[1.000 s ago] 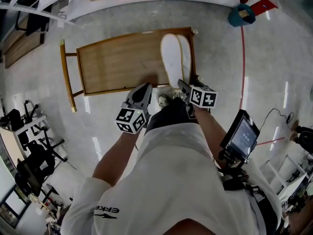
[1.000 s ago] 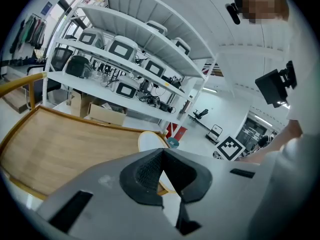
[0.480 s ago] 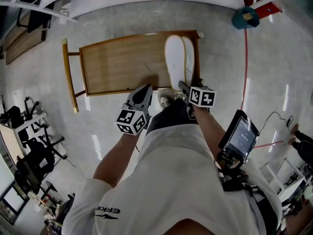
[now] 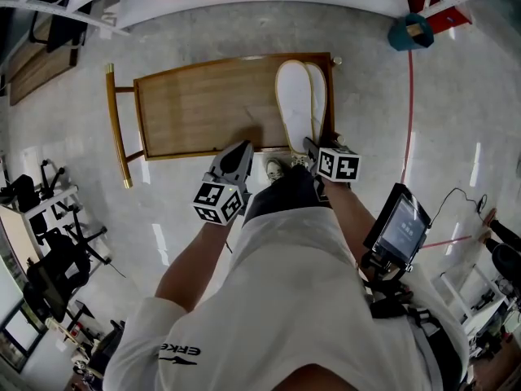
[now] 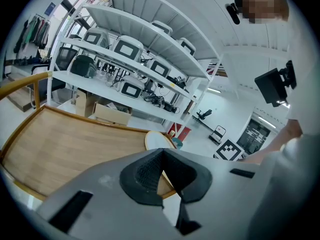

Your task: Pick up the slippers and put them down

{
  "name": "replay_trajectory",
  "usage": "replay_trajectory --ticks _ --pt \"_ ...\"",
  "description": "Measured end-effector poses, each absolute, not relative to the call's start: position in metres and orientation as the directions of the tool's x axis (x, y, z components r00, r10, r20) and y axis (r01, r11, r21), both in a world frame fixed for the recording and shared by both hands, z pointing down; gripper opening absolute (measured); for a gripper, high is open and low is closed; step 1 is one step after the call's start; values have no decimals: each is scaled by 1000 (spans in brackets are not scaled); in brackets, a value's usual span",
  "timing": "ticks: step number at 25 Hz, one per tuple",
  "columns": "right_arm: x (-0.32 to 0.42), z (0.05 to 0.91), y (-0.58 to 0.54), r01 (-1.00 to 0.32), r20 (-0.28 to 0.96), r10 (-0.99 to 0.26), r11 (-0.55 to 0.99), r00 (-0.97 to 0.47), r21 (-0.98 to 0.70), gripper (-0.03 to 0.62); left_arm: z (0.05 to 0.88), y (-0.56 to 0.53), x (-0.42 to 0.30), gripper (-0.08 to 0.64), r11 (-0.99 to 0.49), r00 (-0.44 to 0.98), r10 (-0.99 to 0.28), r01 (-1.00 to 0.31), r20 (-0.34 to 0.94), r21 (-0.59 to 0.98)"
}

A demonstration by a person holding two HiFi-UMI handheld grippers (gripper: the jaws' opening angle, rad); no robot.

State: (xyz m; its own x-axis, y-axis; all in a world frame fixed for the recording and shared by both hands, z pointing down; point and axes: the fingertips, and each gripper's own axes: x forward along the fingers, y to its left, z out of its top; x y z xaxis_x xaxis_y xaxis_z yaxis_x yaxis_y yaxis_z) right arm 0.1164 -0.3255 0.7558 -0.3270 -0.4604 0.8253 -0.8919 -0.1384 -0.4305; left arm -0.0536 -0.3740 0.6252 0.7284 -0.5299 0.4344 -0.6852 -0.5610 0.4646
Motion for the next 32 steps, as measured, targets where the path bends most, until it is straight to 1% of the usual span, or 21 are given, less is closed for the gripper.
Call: replay_trajectory --ticks 5,12,16,23,32 --pt "116 749 -327 -899 806 -490 -97 -331 -428 153 626 -375 -51 3 -567 734 -524 -680 432 466" --pt "110 730 -336 -904 768 -534 -16 -354 -428 97 624 -374 -50 3 -571 736 -525 -677 428 464" --pt "103 723 -337 -884 736 -556 -6 -386 -468 78 624 -371 -53 3 -569 733 -527 -680 429 463" --pt "96 717 -336 -787 644 -615 -61 -455 -614 60 620 -371 -59 3 -573 733 -533 -680 422 458" --pt "93 708 -331 -735 589 -655 -74 -474 -674 55 616 -370 -65 3 -583 736 -541 -677 407 449"
